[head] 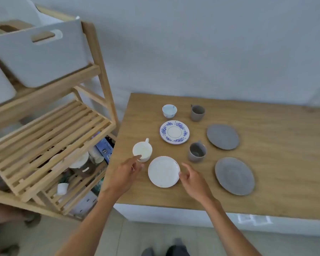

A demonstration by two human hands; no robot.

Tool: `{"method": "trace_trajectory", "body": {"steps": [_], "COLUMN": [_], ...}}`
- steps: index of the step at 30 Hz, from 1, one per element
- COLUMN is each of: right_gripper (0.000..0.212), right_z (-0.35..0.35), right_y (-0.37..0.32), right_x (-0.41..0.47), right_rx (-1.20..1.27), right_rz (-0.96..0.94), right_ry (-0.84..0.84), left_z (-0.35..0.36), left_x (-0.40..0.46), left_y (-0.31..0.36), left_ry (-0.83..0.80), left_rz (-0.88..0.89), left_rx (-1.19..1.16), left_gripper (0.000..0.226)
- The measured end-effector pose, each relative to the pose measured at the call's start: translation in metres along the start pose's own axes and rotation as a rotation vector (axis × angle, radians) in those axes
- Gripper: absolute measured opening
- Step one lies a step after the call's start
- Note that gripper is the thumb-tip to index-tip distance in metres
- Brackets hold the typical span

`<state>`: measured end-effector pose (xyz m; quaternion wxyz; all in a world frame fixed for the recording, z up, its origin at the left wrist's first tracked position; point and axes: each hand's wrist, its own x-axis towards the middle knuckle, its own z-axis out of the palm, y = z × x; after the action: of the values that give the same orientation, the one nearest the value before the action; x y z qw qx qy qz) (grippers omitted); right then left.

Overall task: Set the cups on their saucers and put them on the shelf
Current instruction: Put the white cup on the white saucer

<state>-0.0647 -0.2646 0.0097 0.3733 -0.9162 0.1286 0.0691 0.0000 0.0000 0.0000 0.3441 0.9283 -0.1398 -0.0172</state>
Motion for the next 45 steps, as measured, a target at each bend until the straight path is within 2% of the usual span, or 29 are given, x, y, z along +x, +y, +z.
{"method": "trace_trajectory", "body": {"steps": [4, 9, 16, 20, 29, 35, 39, 45], "right_gripper": [0.051, 0.052, 0.049, 0.05, 0.043, 0.045, 0.045, 0.043], "right_z": [0.007, 0.01, 0.022, 0.019, 0.02, 0.031, 0.036, 0.039], "right_y": [0.006, 0.009, 0.022, 0.024, 0.005, -0.013, -0.023, -0.023], "right_x": [0.004, 0.018, 0.031, 0.036, 0.052, 0.062, 0.067, 0.065], "right_rx": [-0.017, 0.051, 0.258, 0.336, 0.447, 0.464, 0.477, 0.479], "right_rz": [0.052, 0.028, 0.045, 0.052, 0.085, 0.13, 0.155, 0.162], "right_ry": [-0.099, -0.126, -0.167, -0.221, -0.247, -0.225, -0.219, -0.189], "left_z": [0.005, 0.011, 0.015, 0.019, 0.008, 0.009, 0.011, 0.012], "left_x": [0.004, 0.012, 0.022, 0.022, 0.015, 0.017, 0.017, 0.019], "left_y": [-0.003, 0.001, 0.002, 0.003, 0.015, 0.012, 0.011, 0.01], "left_ry": [-0.055, -0.105, 0.011, 0.024, 0.131, 0.013, -0.007, -0.053], "left_rz": [-0.054, -0.109, -0.161, -0.21, -0.156, -0.106, -0.084, -0.019], "left_rx": [-0.076, -0.084, -0.064, -0.087, -0.104, -0.184, -0.215, -0.128], "left_gripper": [0.034, 0.031, 0.02, 0.021, 0.02, 0.016, 0.016, 0.017]}}
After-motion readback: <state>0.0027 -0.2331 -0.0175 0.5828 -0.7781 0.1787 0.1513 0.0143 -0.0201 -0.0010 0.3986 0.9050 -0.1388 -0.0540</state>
